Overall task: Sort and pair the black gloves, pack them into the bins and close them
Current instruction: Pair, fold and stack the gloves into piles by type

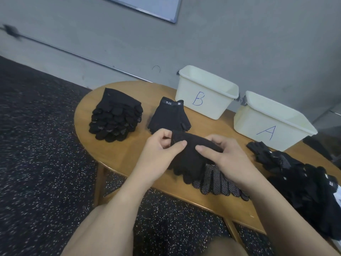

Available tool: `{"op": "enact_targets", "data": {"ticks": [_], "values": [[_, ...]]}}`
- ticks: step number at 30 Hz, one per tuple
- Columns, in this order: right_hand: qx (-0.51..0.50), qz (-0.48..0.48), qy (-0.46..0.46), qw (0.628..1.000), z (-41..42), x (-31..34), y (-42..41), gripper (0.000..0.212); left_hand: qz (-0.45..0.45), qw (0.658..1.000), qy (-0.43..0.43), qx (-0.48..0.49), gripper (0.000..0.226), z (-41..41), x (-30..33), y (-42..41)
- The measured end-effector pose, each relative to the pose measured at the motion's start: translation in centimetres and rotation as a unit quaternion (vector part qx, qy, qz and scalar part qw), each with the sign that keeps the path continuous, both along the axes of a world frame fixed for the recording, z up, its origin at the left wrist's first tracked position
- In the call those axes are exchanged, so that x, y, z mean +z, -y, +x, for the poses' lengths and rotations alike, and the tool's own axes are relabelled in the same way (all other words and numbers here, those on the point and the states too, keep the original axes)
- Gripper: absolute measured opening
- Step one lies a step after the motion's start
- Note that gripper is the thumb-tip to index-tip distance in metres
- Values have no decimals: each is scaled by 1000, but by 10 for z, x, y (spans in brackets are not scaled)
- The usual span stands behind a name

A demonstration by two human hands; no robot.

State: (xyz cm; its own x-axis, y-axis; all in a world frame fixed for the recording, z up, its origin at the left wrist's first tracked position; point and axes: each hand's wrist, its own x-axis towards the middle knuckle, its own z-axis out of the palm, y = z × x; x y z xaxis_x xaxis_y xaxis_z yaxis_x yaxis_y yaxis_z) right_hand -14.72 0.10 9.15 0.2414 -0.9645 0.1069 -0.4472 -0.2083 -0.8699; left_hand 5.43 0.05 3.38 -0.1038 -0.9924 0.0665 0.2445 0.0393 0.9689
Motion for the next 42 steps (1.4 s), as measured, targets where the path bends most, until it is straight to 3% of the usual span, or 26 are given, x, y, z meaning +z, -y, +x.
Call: {"op": "enact_targets", "data": {"ticks": [5,9,13,16,22,26,31,39,42], "values": [[7,18,129,991,51,10,27,10,-19,994,99,28,16,45,24,-4],[38,42,151,987,97,13,62,17,-43,982,152,99,11,90,43,5],[52,69,167,982,142,14,106,13,-2,963,218,161,12,128,62,32],[42,88,177,979,167,15,140,13,18,961,214,172,9,146,73,58],[40,98,128,986,187,9,190,11,83,957,229,158,16,164,72,100],[49,102,84,990,193,1,206,11,103,935,302,154,19,172,58,111],[52,86,37,994,200,-13,211,9,113,935,291,171,23,176,46,115],[22,31,-14,999,193,-16,206,30,104,913,339,205,31,180,40,109],[-3,37,-44,998,186,-13,203,36,81,877,401,251,31,177,41,106]]}}
